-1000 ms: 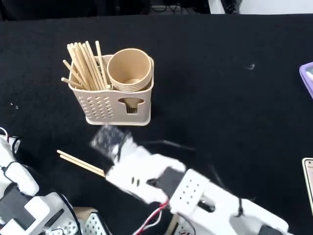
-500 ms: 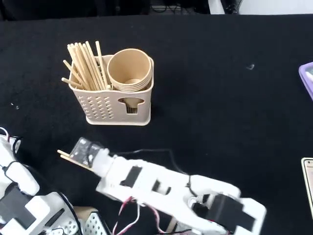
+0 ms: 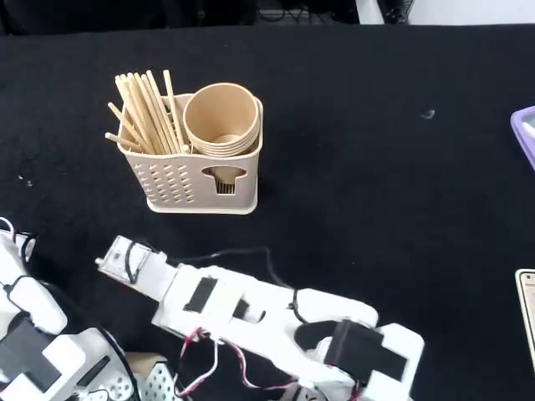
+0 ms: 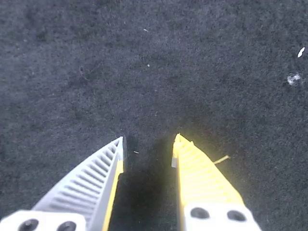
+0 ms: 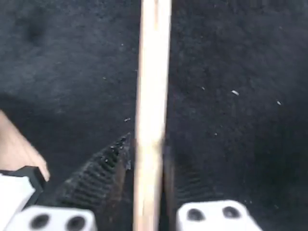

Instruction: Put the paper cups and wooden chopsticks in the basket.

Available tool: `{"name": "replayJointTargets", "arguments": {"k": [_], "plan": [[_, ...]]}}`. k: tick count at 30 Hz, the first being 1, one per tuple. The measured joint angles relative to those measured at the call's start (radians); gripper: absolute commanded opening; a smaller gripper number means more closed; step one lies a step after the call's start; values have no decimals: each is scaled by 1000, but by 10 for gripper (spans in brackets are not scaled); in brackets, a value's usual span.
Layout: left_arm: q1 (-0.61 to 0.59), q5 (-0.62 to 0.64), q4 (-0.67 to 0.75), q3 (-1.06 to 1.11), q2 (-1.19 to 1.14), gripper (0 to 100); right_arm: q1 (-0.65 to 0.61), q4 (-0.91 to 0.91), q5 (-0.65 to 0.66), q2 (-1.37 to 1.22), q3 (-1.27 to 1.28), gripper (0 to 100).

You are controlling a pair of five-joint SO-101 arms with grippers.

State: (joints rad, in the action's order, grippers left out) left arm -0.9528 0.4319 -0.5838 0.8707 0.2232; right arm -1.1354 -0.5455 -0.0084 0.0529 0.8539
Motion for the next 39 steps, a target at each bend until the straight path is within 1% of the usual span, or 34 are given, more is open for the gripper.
{"name": "replayJointTargets", "arguments": {"k": [4, 8, 12, 15, 16, 18, 21, 22, 24, 28, 34, 38, 39], "plan": [[0, 0, 0, 0, 0, 170, 41, -78, 0, -14, -37, 10], [0, 0, 0, 0, 0, 170, 140, -190, 18, 25, -54, 10], [0, 0, 0, 0, 0, 170, 222, -341, 107, 176, -51, 11], [0, 0, 0, 0, 0, 170, 239, -430, 120, 348, -51, 17], [0, 0, 0, 0, 0, 170, 239, -448, 121, 402, -51, 36], [0, 0, 0, 0, 0, 170, 238, -456, 121, 485, -41, 108], [0, 0, 0, 0, 0, 170, 161, -420, 120, 517, 15, 209], [0, 0, 0, 0, 0, 170, 127, -387, 121, 512, 44, 219], [0, 0, 0, 0, 0, 170, 72, -302, 121, 474, 84, 208], [0, 0, 0, 0, 0, 170, 17, -160, 120, 318, 86, 184], [0, 0, 0, 0, 0, 170, -17, -130, 120, 32, -68, 181], [0, 0, 0, 0, 0, 170, -11, -124, 121, -100, -164, 178], [0, 0, 0, 0, 0, 170, -11, -120, 120, -127, -180, 165]]}}
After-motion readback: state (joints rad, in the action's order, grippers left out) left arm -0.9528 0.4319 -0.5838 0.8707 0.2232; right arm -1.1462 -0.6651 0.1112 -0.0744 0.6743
